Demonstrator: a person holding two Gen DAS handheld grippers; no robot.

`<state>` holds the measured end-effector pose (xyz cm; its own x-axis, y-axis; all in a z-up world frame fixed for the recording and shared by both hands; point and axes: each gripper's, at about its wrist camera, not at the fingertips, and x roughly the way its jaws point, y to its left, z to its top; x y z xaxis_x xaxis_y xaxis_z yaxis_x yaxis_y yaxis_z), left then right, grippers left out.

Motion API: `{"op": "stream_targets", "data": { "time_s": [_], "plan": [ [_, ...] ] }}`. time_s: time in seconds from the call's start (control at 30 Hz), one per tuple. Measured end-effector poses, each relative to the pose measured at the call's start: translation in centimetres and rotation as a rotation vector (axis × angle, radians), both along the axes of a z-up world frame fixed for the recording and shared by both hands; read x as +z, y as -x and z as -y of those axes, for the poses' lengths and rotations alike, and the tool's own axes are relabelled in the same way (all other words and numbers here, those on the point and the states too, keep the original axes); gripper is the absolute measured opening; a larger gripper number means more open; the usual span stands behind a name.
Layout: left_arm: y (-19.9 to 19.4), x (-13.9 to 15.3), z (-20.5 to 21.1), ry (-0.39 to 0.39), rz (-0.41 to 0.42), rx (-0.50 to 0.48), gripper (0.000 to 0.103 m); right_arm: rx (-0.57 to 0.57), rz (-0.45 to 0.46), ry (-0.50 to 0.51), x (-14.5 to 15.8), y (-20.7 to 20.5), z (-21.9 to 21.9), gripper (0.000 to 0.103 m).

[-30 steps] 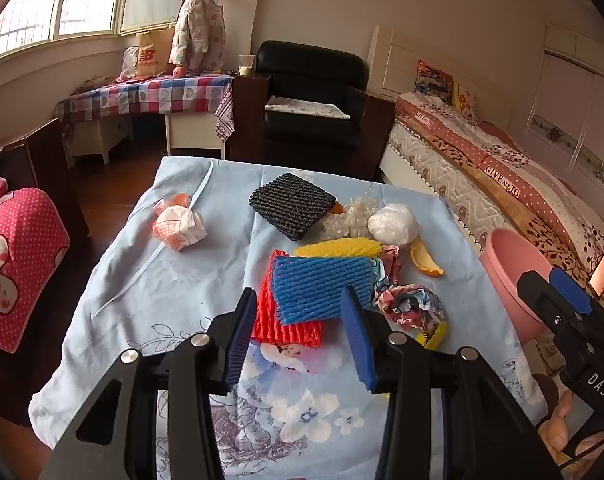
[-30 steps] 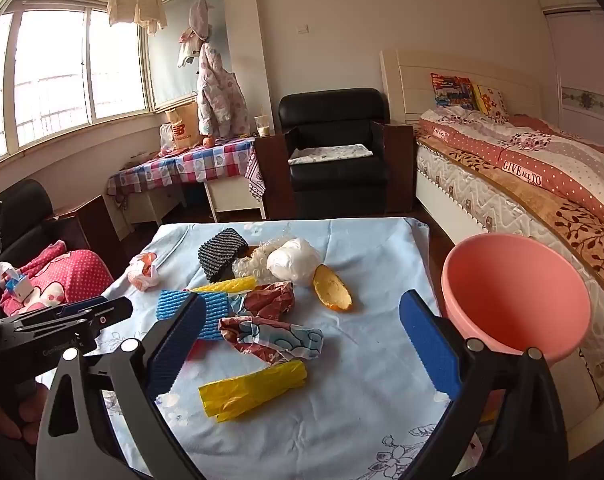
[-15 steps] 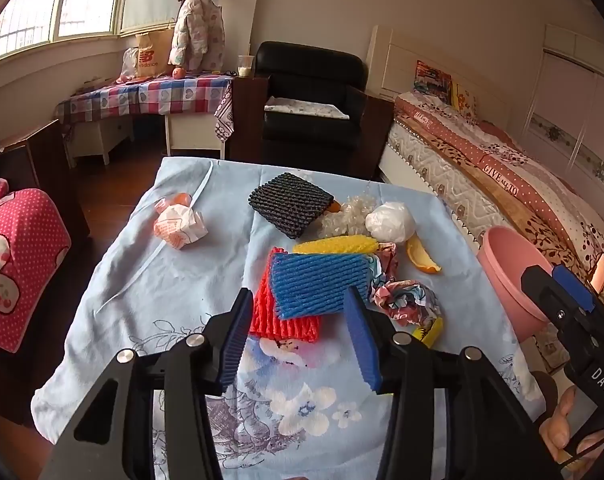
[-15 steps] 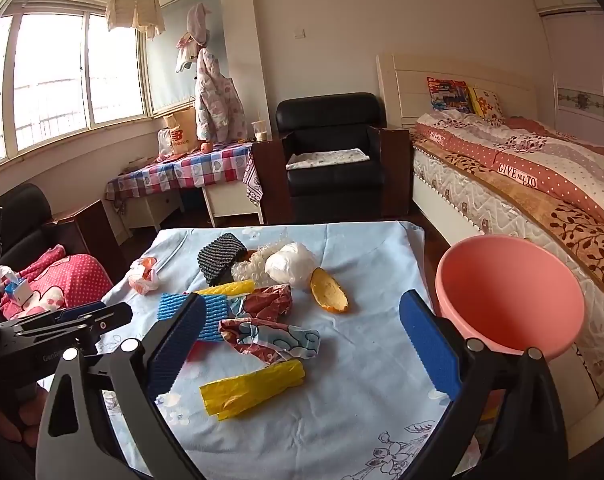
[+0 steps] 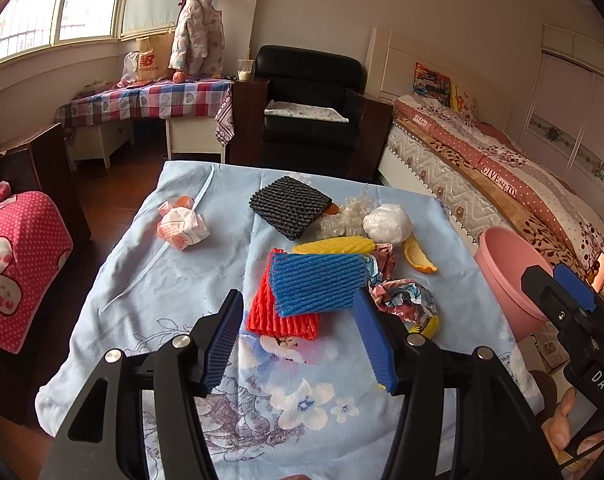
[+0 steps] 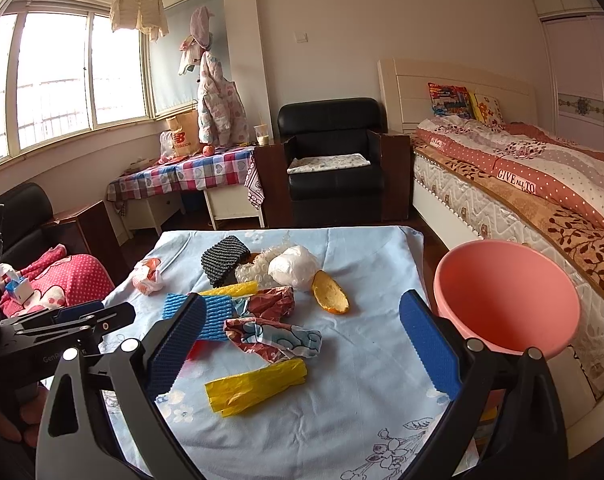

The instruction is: Collect trash

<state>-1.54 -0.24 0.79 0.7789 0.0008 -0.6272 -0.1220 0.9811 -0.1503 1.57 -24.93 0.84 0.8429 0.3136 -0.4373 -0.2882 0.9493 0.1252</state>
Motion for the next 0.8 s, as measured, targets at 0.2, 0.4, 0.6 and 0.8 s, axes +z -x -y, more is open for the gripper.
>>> {"op": "stream_targets", "data": {
  "time_s": [0.2, 0.4, 0.6, 0.8],
  "plan": [
    [0.01, 0.01, 0.02, -0.001, 0.001, 0.001, 0.057, -0.001, 0.001, -0.001, 0.08, 0.11, 0.00, 0.098],
    [0.16, 0.17, 0.05, -0.003, 0.002, 0.000, 0.057, -0.001, 0.003, 0.000, 0.05, 0.15, 0.01, 0.098],
    [0.50, 0.48, 0.26, -0.005, 0.001, -0.003, 0.057, -0.001, 0.005, 0.001, 0.14, 0.24, 0.03, 0.098],
    [0.72, 0.72, 0.48, -0.009, 0.001, -0.002, 0.057, -0.003, 0.008, -0.002, 0.34, 0.47, 0.21, 0.098]
  ]
}}
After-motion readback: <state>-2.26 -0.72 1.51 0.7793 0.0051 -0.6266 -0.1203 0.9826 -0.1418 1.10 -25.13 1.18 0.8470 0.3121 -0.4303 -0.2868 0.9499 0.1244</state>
